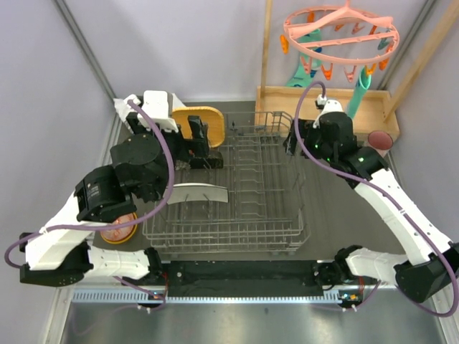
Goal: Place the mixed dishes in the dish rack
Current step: Insert the plate into the dish rack
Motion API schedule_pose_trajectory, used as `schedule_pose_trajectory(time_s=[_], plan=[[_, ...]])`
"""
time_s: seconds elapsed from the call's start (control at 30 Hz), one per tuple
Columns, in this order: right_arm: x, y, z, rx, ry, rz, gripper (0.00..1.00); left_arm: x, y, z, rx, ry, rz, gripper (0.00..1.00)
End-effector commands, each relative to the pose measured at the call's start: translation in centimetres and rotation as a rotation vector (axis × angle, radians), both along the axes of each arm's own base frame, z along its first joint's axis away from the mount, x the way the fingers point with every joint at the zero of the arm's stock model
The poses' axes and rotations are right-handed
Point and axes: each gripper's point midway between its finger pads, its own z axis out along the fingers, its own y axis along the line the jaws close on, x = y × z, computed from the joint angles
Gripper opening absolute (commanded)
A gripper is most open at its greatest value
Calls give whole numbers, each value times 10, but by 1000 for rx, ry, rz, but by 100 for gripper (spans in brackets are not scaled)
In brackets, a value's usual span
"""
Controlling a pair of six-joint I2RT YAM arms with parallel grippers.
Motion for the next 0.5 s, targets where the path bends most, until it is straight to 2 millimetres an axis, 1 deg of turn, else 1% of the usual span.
schedule_pose_trajectory(time_s=[0.0, 0.07, 0.13, 0.17, 0.2, 0.23, 0.27, 0.3, 0.37, 0.4, 0.47], plan=[[1, -15, 12, 30, -27, -92, 99, 0, 5, -7, -15, 38, 29, 99], [1, -25, 10, 23, -9, -127, 99, 2, -1, -14, 5, 54, 28, 99], [2, -37, 10, 46, 5, -186, 99, 3, -7, -17, 15, 60, 20, 99], [5, -56, 8, 60, 16, -245, 99, 4, -7, -17, 15, 59, 22, 99], [3, -64, 7, 83, 21, -267, 99, 5, -8, -16, 18, 57, 20, 99], [2, -68, 5, 131, 37, -270, 99, 6, -10, -15, 11, 53, 18, 99], [4, -89, 0, 153, 48, -329, 99, 7, -9, -14, 7, 52, 16, 99], [2, -98, 1, 172, 48, -354, 99, 9, -10, -14, 10, 52, 16, 99], [0, -110, -3, 191, 66, -379, 99, 13, -8, -14, 0, 58, 12, 99], [0, -122, -4, 187, 72, -408, 99, 14, -8, -16, -9, 65, 10, 99], [-1, -130, -6, 174, 76, -425, 99, 20, -4, -21, -6, 80, 23, 99]])
